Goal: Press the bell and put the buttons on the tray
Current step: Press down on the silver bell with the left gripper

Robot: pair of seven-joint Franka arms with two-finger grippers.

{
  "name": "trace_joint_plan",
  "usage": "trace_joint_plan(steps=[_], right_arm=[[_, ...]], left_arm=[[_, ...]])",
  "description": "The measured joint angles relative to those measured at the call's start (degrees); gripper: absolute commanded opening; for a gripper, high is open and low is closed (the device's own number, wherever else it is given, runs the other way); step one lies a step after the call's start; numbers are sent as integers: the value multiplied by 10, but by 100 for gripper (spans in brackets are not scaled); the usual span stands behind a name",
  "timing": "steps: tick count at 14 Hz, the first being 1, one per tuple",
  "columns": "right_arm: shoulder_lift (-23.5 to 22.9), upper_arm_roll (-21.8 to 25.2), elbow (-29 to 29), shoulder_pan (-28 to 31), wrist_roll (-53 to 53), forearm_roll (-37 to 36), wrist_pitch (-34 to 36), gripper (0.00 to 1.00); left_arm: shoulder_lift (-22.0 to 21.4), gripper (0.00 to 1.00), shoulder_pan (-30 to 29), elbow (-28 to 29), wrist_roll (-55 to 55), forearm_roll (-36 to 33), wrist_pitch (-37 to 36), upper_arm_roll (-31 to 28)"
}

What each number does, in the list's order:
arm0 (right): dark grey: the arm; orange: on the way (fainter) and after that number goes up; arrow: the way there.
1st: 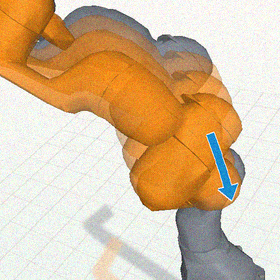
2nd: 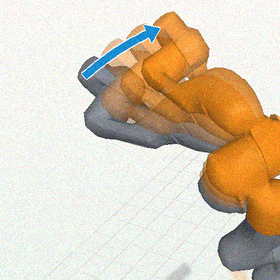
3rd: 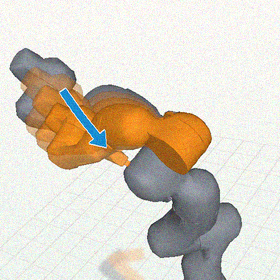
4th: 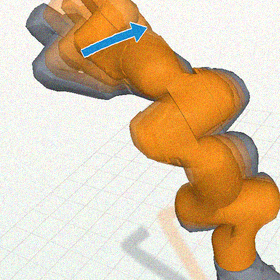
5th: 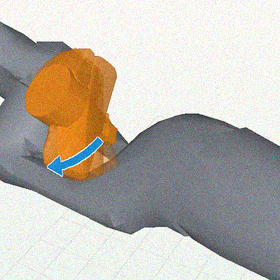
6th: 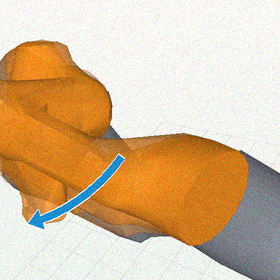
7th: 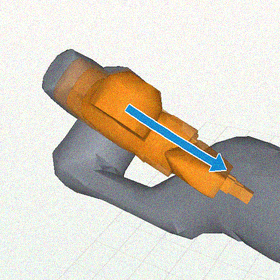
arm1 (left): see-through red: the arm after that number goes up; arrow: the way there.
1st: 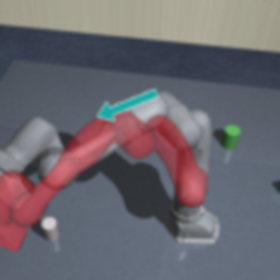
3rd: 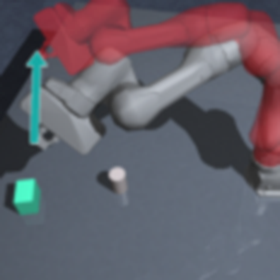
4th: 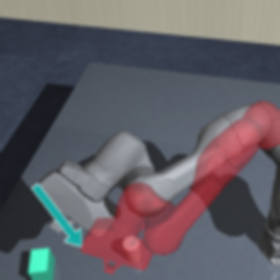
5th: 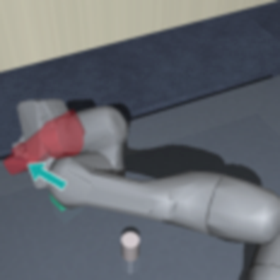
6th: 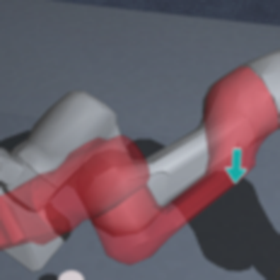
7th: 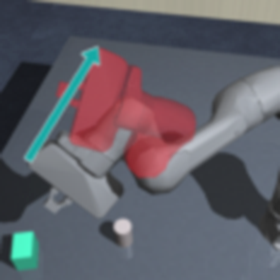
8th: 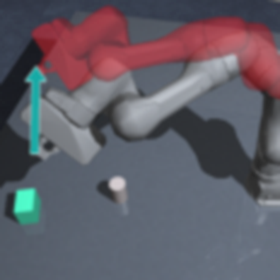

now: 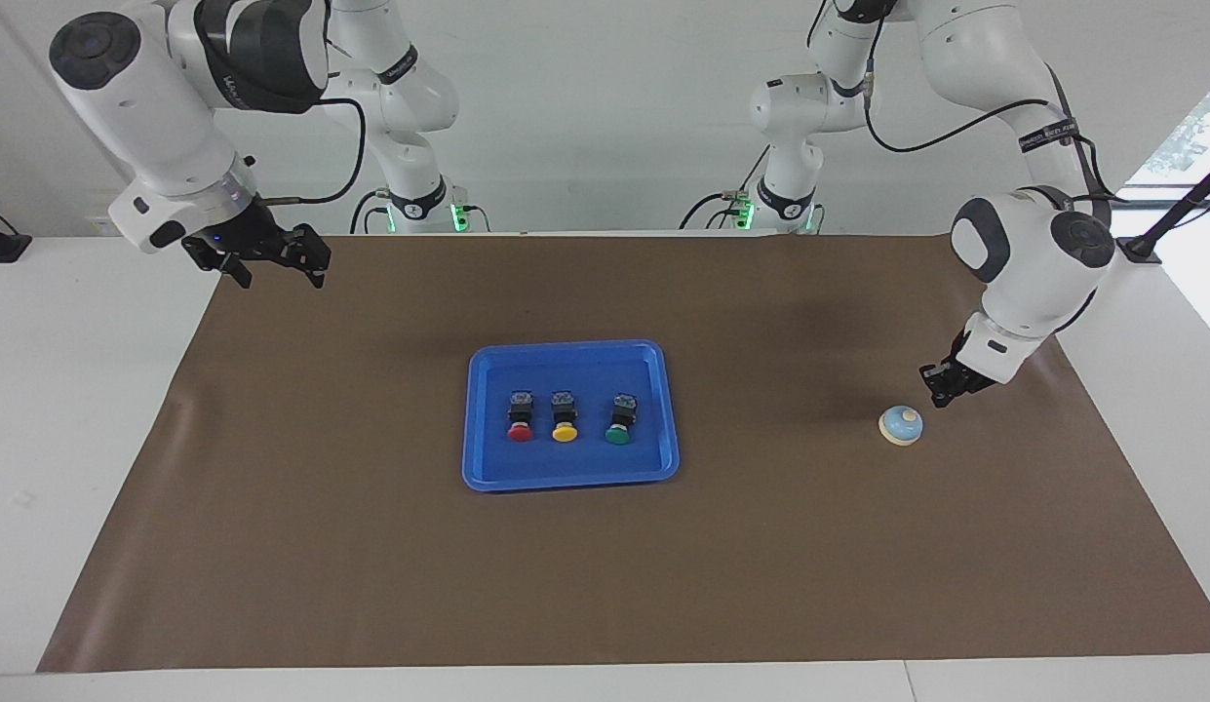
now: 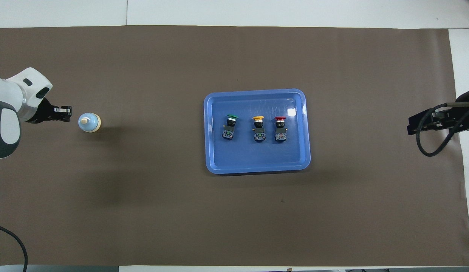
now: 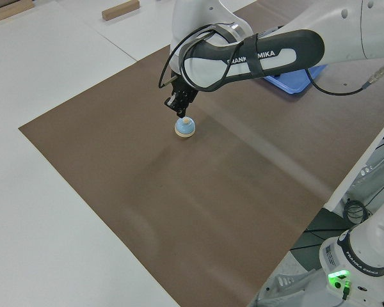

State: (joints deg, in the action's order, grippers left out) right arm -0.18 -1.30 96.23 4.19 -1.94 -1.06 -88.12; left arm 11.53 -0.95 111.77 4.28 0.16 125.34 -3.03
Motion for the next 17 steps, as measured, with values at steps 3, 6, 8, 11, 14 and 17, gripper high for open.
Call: trace_joint_plan(steps=[3, 6, 8, 11, 14, 17], right_arm=[[0, -3, -1, 0, 0, 2, 0, 100], [1, -6, -6, 0, 2, 2, 0, 100], [1, -6, -15, 0, 2, 2, 0, 100], [1, -6, -18, 2, 3, 2, 0, 100], [1, -6, -18, 3, 3, 2, -24, 100], [1, -6, -18, 4, 3, 2, -39, 100]], left_arm=[[5, 0, 1, 14, 0, 0, 29, 1], [22, 0, 10, 17, -4, 0, 51, 2], [30, 0, 13, 17, -9, 0, 55, 2], [31, 0, 13, 17, -11, 0, 55, 2], [32, 0, 14, 19, -11, 0, 55, 2], [33, 0, 16, 19, -11, 0, 55, 2]])
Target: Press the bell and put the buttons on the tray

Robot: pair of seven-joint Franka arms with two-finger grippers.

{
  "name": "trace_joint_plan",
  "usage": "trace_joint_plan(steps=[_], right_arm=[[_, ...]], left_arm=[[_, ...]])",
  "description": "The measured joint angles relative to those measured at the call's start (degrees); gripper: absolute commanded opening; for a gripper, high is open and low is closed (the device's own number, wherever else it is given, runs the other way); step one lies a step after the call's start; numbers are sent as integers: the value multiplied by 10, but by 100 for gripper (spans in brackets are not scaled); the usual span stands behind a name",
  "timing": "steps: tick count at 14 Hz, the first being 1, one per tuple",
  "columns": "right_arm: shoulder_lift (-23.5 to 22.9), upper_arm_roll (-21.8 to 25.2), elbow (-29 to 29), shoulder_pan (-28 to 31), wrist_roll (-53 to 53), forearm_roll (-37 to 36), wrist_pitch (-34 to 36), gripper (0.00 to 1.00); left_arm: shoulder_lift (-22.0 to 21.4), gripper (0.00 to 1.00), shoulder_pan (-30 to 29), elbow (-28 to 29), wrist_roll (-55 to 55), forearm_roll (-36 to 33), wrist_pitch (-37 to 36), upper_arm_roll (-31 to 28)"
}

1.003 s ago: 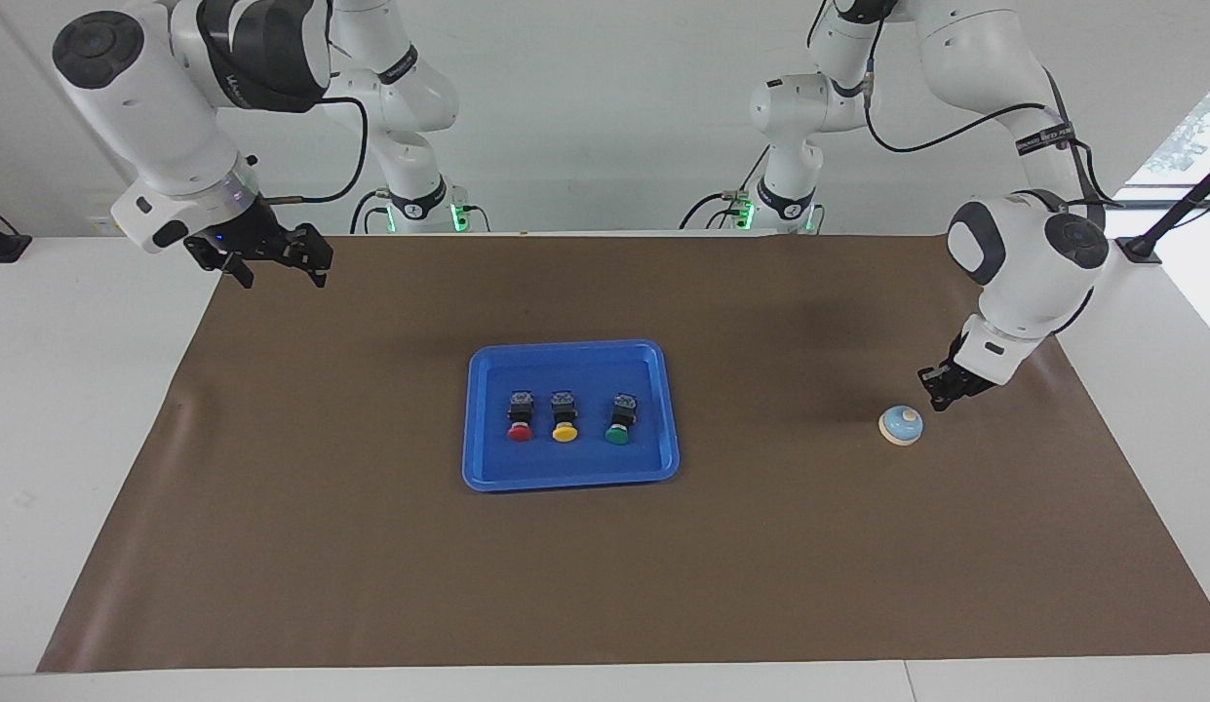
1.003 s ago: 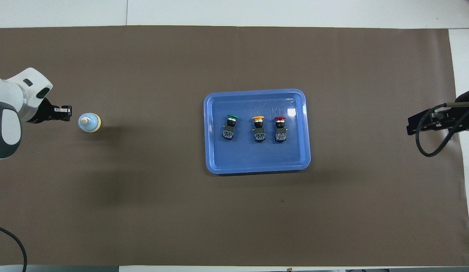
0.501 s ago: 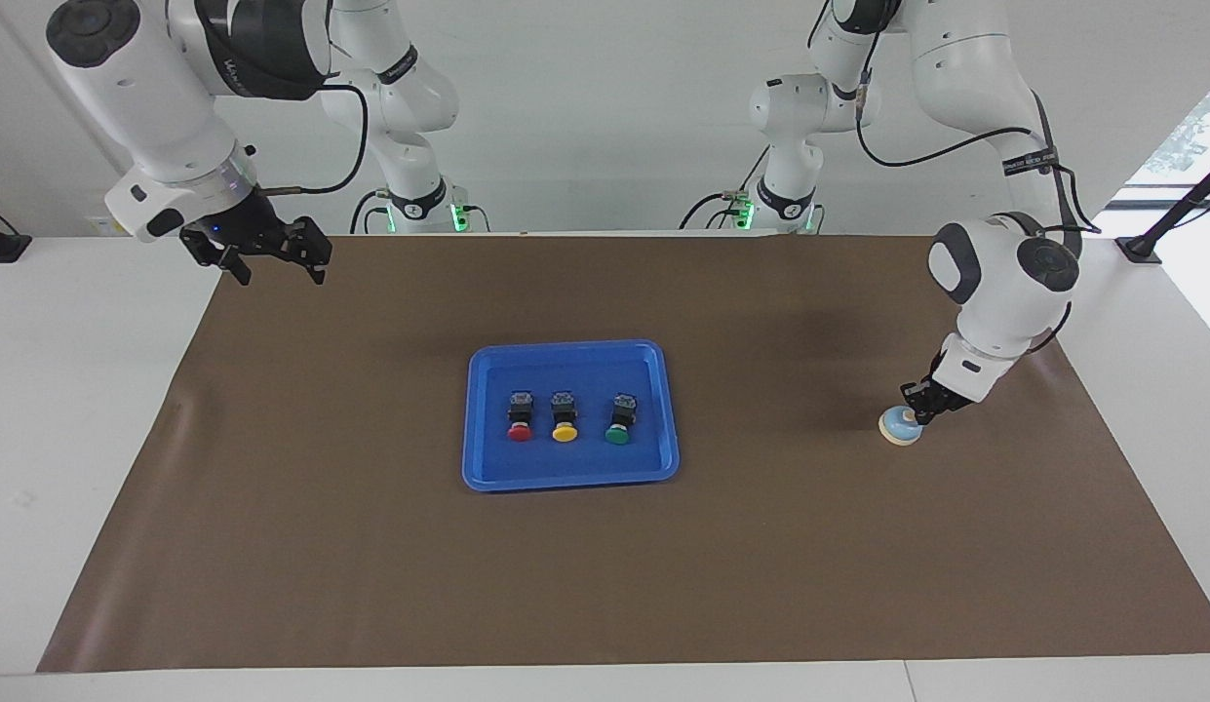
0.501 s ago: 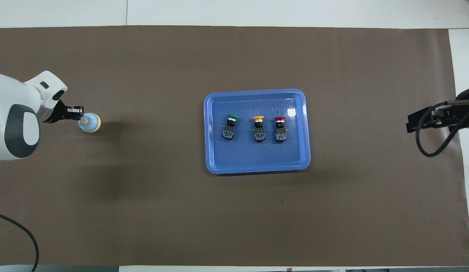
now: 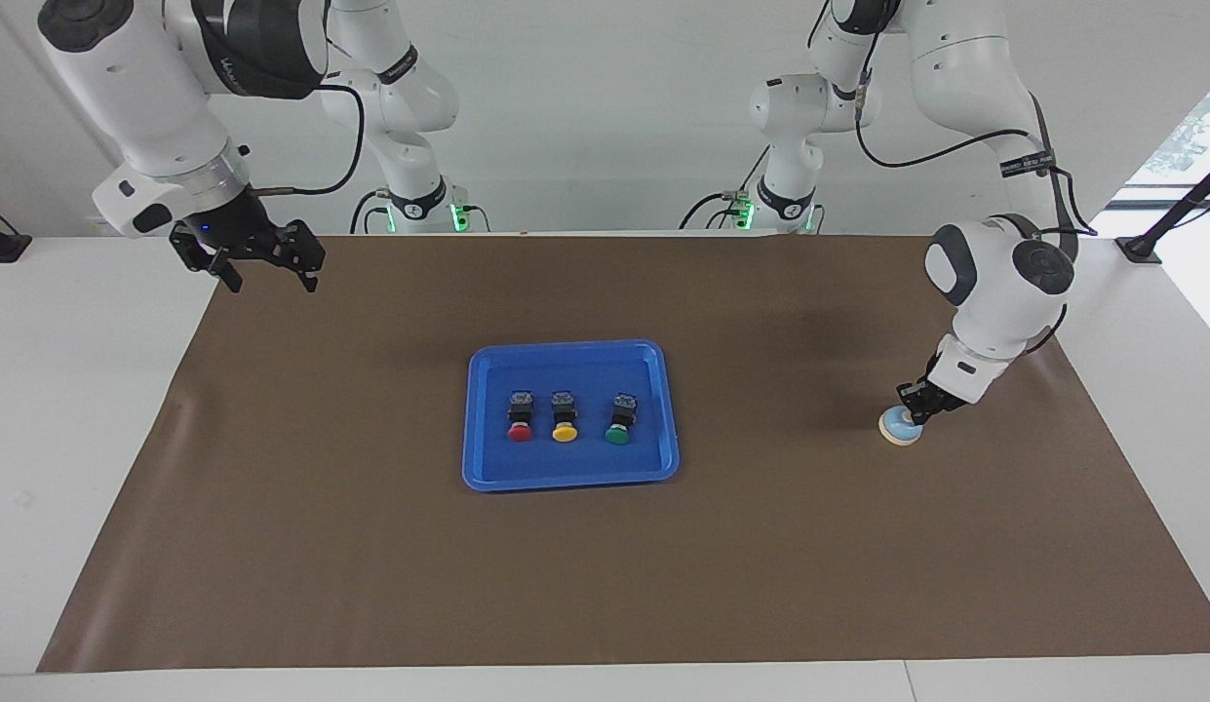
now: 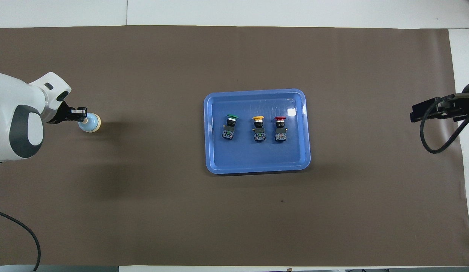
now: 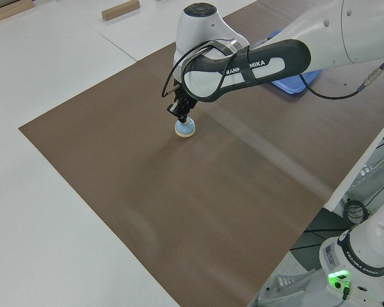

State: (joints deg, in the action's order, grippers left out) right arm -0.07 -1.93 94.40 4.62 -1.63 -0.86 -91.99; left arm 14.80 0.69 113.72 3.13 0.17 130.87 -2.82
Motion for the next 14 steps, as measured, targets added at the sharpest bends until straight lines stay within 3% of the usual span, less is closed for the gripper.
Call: trace_joint_plan(steps=[7, 11, 14], right_arm=[[0, -2, 1, 0, 0, 0, 0, 100], [0, -2, 1, 0, 0, 0, 0, 100], [0, -2, 1, 0, 0, 0, 0, 100]], left_arm=[[0, 0, 0, -6, 0, 0, -17, 0], [-12, 0, 0, -47, -1, 0, -98, -1], [-45, 0, 0, -78, -1, 0, -174, -1]])
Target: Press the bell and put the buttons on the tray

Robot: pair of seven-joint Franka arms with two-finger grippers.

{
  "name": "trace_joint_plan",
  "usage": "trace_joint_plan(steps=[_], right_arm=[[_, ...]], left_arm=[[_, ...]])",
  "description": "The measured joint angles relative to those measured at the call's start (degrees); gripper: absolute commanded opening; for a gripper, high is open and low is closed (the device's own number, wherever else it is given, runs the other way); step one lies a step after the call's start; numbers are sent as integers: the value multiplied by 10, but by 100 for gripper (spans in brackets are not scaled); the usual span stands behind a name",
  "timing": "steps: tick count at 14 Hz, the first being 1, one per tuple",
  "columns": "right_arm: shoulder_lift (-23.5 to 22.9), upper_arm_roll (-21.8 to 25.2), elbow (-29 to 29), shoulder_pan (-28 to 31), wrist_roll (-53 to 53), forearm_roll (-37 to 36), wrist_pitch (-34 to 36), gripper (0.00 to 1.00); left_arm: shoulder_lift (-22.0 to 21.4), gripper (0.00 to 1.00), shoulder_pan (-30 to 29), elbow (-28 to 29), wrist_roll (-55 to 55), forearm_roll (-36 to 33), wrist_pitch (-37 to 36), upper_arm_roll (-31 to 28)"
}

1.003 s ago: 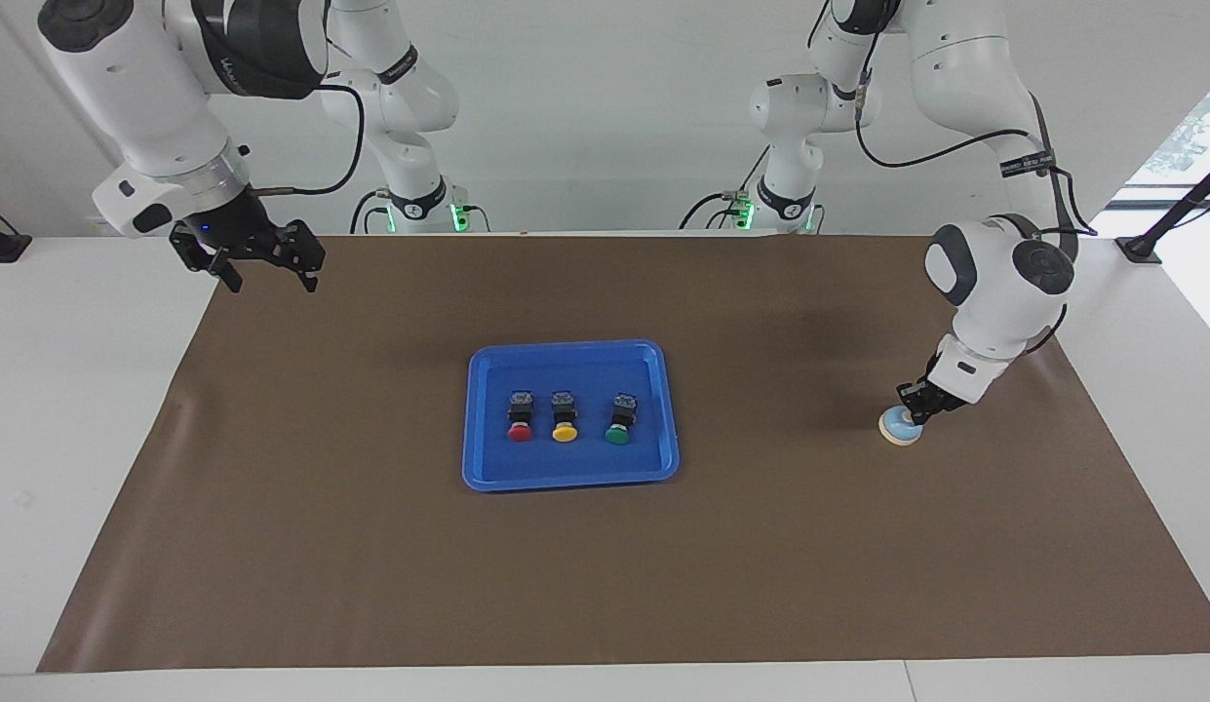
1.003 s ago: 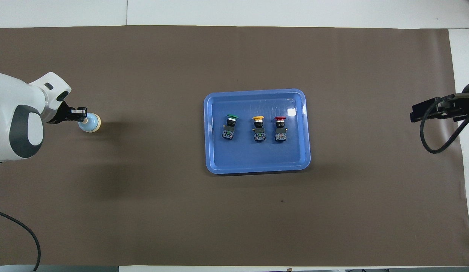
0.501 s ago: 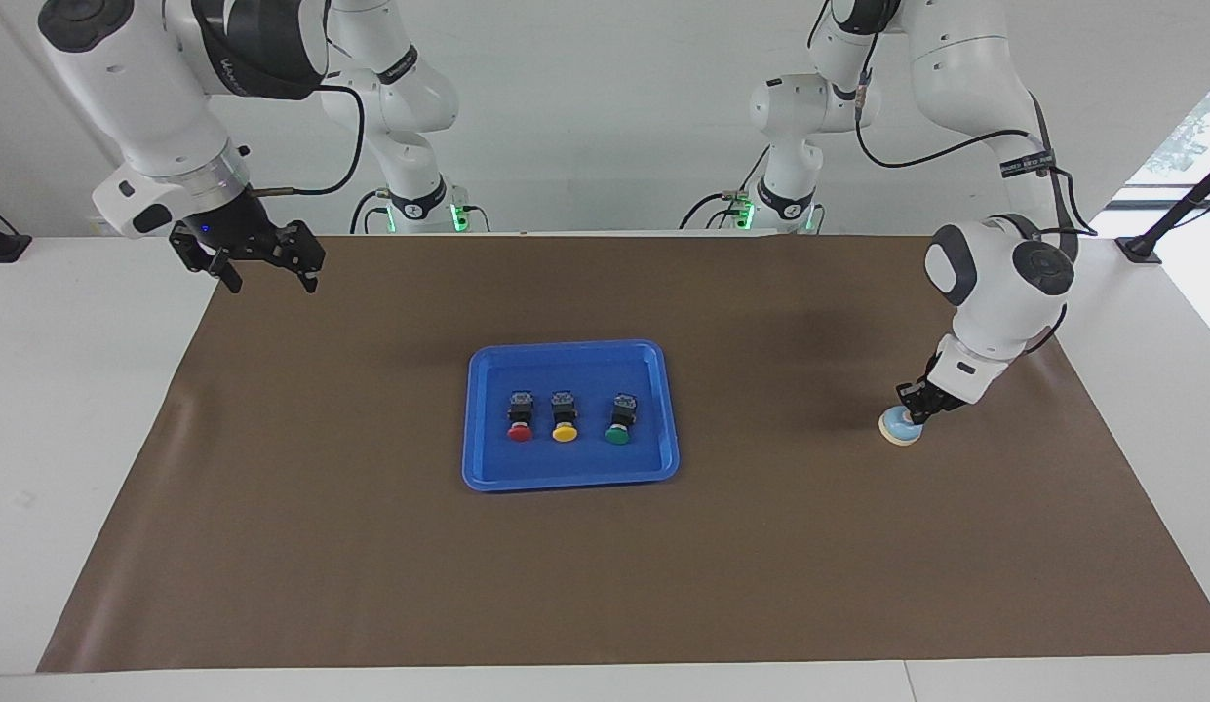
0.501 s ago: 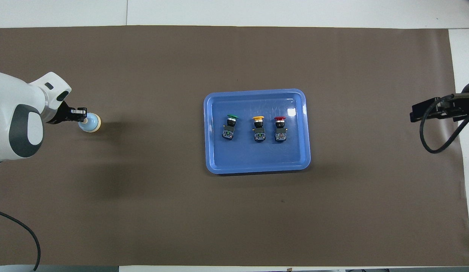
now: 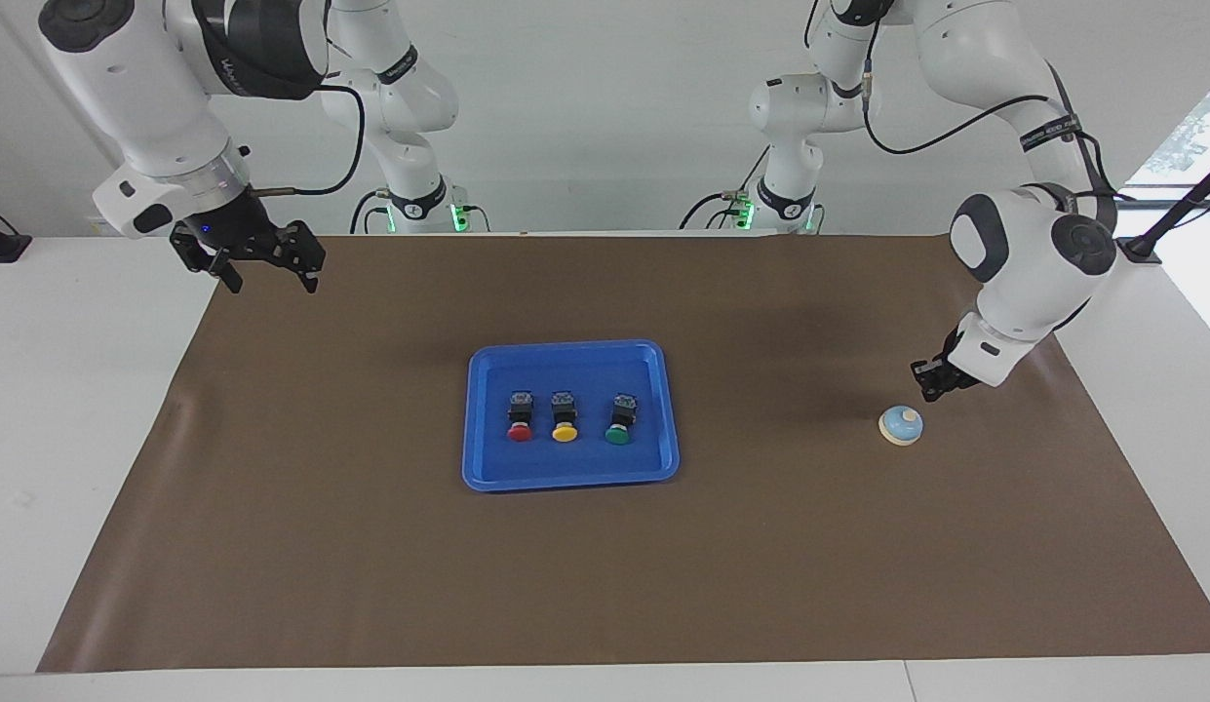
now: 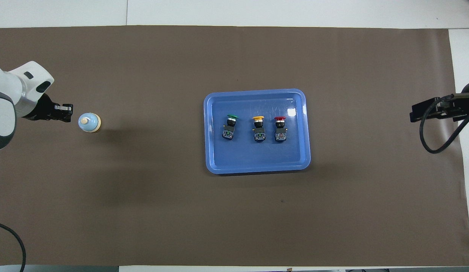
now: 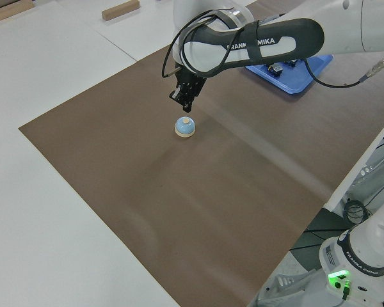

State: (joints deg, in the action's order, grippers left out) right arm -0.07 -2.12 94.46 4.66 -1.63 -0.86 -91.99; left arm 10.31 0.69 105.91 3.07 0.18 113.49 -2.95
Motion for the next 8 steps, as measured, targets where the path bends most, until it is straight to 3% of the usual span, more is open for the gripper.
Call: trace_joint_plan(steps=[5, 7, 8], right_arm=[[0, 0, 0, 0, 0, 0, 0, 100], [0, 0, 0, 0, 0, 0, 0, 100], [0, 0, 0, 0, 0, 0, 0, 100]], left_arm=[[-122, 0, -3, -14, 0, 0, -114, -9], [-166, 100, -3, -14, 0, 0, -146, -9], [-179, 100, -2, -14, 0, 0, -155, -8]])
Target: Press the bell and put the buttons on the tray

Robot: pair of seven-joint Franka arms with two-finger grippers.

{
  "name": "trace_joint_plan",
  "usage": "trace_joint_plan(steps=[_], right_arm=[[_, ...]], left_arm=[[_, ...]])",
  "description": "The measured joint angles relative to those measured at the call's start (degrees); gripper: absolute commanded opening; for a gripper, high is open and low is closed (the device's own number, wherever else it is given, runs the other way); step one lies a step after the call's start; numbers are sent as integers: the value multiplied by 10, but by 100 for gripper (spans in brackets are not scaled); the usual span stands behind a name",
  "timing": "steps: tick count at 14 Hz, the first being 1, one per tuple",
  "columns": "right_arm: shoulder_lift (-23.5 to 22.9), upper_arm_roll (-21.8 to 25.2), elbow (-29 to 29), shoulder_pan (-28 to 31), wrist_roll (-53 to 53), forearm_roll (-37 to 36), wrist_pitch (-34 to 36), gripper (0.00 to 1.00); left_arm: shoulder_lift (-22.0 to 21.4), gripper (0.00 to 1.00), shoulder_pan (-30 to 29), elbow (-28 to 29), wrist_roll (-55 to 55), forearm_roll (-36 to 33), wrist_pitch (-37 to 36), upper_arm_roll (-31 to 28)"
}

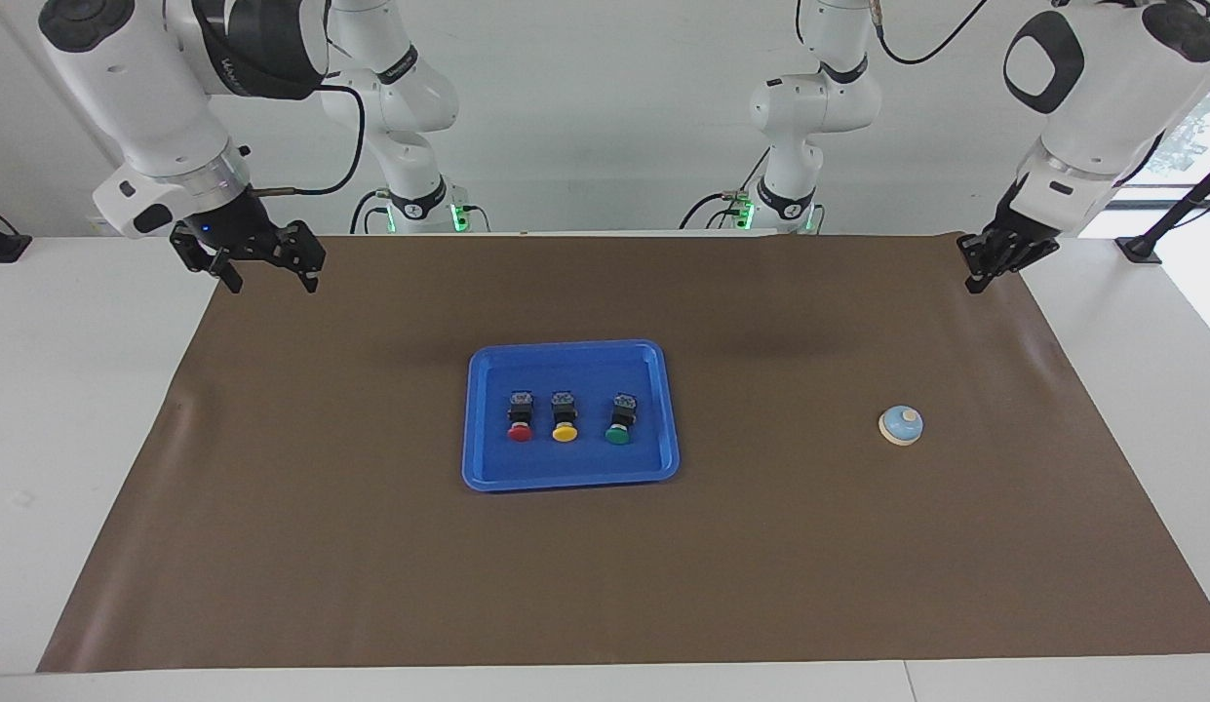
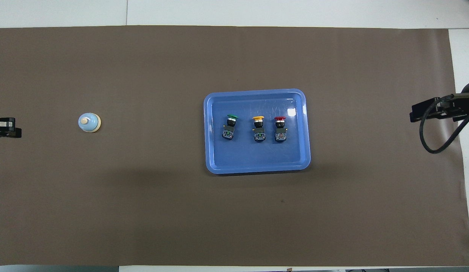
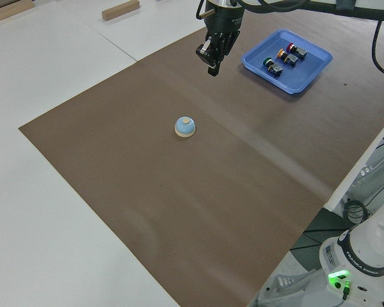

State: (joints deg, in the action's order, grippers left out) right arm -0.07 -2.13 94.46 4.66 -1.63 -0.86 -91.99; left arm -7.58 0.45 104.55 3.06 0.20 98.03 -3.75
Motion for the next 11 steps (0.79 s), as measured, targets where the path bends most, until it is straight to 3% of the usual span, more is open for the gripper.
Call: trace_joint_plan(steps=[11], right_arm=[[0, 0, 0, 0, 0, 0, 0, 100]], left_arm=[[-4, 100, 2, -29, 0, 0, -59, 11]])
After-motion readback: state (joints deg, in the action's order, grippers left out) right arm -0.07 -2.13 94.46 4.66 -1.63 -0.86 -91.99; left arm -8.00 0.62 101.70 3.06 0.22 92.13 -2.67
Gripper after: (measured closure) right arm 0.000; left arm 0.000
